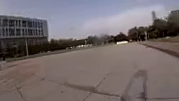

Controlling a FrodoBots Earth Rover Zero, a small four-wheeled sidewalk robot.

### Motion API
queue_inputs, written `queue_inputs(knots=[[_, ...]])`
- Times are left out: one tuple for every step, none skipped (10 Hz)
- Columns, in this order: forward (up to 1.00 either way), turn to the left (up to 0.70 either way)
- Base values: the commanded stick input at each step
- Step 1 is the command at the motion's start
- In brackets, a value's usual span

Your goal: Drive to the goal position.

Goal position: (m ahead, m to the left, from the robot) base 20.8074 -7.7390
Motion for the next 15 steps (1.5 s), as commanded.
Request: queue_inputs(knots=[[1.00, -0.27], [1.00, -0.27], [1.00, -0.27], [1.00, -0.27], [1.00, -0.27], [1.00, -0.27], [1.00, -0.26], [1.00, 0.00], [1.00, 0.00], [1.00, 0.00], [1.00, 0.00], [1.00, 0.00], [1.00, 0.00], [1.00, 0.00], [1.00, 0.00]])
